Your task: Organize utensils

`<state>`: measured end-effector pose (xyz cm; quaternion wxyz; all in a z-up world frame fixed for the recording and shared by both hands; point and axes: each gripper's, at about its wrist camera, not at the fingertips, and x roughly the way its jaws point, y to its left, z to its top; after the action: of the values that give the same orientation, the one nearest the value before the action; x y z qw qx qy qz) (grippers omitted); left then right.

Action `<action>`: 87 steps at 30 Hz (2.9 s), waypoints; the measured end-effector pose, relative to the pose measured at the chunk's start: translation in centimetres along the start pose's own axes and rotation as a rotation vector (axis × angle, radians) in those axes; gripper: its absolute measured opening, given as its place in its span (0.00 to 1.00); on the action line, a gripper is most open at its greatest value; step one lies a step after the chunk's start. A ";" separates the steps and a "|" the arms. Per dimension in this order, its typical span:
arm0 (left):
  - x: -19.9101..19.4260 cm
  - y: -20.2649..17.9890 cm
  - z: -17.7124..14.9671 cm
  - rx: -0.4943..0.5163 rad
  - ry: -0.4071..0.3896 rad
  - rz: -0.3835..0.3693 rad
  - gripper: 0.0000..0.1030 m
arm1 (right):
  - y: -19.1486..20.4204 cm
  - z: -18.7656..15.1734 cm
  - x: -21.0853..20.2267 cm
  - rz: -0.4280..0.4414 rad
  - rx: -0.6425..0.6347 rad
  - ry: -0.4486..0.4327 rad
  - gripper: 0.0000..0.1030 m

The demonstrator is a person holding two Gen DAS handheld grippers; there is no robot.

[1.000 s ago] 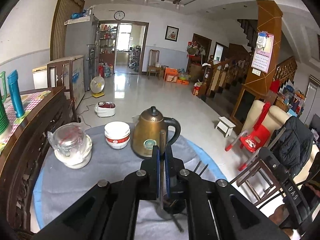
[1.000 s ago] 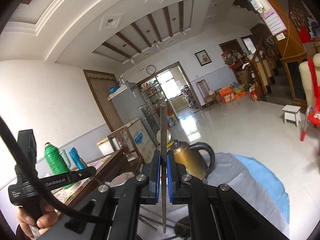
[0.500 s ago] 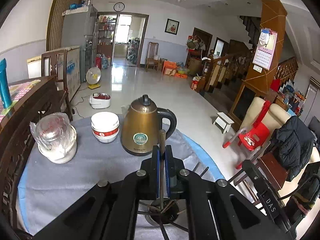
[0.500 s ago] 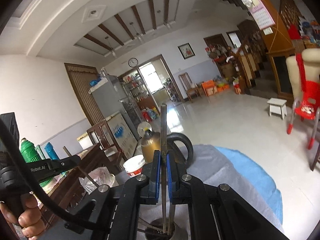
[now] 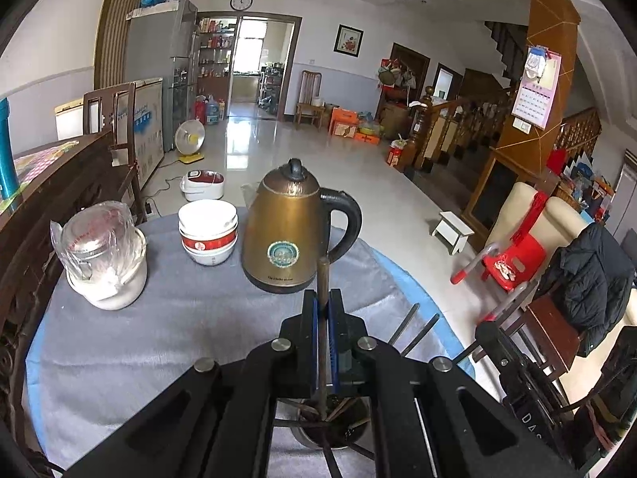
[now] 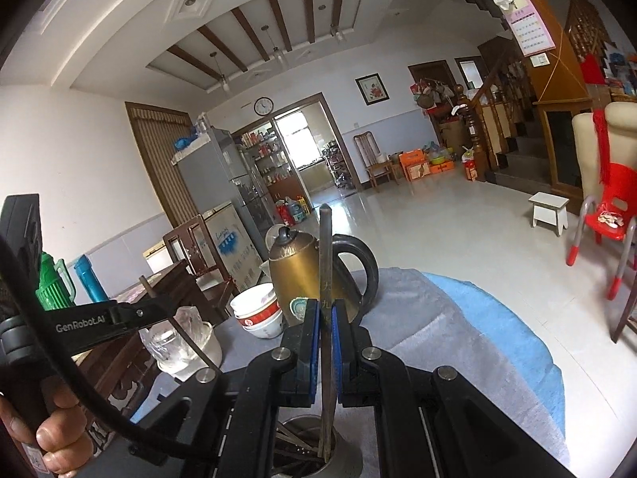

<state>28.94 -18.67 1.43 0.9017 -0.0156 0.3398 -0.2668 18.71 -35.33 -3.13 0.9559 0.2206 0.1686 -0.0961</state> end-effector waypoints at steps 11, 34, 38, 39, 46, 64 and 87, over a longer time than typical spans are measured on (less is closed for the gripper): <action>-0.2 0.5 -1.2 0.037 0.041 -0.032 0.05 | 0.0 -1.2 0.8 0.063 0.013 0.093 0.10; -15.0 5.0 -9.1 0.120 -0.128 0.126 0.88 | -0.8 -3.9 -10.1 0.145 0.173 0.007 0.61; -16.7 5.3 -11.6 0.123 -0.115 0.216 0.91 | 1.0 -5.1 -12.7 0.105 0.099 0.003 0.61; -17.0 5.3 -12.2 0.124 -0.110 0.233 0.91 | 1.3 -5.4 -13.3 0.101 0.092 0.006 0.61; -18.7 4.1 -15.0 0.167 -0.086 0.331 0.91 | 3.1 -6.9 -17.7 0.057 -0.002 -0.008 0.63; -26.9 1.7 -19.5 0.279 -0.194 0.516 0.95 | 6.4 -11.4 -28.2 0.013 -0.116 -0.038 0.64; -30.4 3.5 -20.9 0.276 -0.239 0.605 0.95 | 9.7 -12.5 -29.6 0.040 -0.144 -0.055 0.64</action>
<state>-1.43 2.50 2.96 0.9670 0.1764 0.1819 -0.0272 -9.70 -17.88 0.91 0.9752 0.1520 0.1444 -0.0706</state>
